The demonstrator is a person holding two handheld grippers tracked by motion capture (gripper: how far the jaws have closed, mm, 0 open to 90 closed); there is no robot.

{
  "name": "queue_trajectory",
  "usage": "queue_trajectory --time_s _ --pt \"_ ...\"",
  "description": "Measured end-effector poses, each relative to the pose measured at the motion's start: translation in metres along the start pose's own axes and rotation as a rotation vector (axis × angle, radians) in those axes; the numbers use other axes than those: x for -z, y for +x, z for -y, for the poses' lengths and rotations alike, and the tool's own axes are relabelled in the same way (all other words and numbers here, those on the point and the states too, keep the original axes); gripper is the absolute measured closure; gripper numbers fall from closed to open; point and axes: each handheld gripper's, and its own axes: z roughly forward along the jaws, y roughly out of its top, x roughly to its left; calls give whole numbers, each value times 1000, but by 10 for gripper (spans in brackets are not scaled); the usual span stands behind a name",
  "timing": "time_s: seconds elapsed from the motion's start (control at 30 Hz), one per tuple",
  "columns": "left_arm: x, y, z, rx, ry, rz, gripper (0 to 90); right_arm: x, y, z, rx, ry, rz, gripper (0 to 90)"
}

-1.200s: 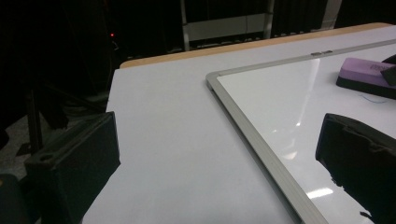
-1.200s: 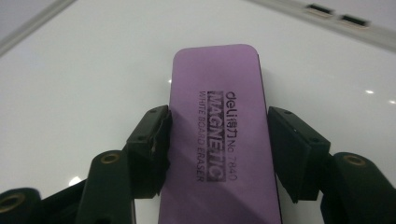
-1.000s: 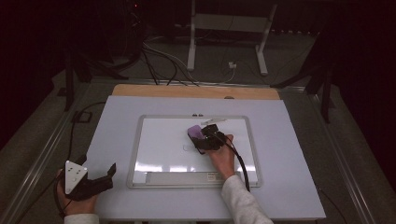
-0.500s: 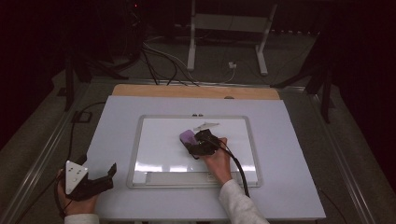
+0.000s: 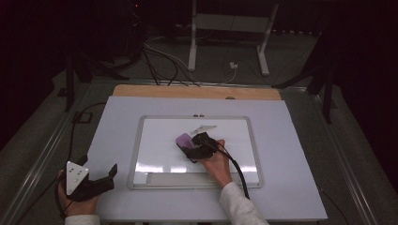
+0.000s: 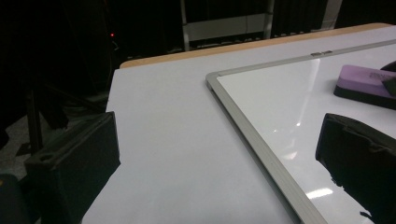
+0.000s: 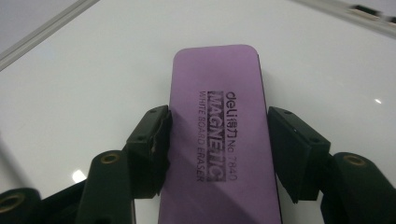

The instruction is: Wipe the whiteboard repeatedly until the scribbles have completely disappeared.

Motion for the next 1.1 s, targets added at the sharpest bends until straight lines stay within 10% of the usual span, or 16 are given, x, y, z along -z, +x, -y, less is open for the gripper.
queue_trajectory --time_s 0.27,0.57,1.1 --pt "0 2 1 7 -2 -2 5 5 -22 1 -86 -5 96 419" --pt "-1 -1 0 -2 1 0 6 3 3 5 -6 -10 -4 419" --pt "-1 1 0 2 2 1 5 1 -10 -1 -78 -6 70 418"
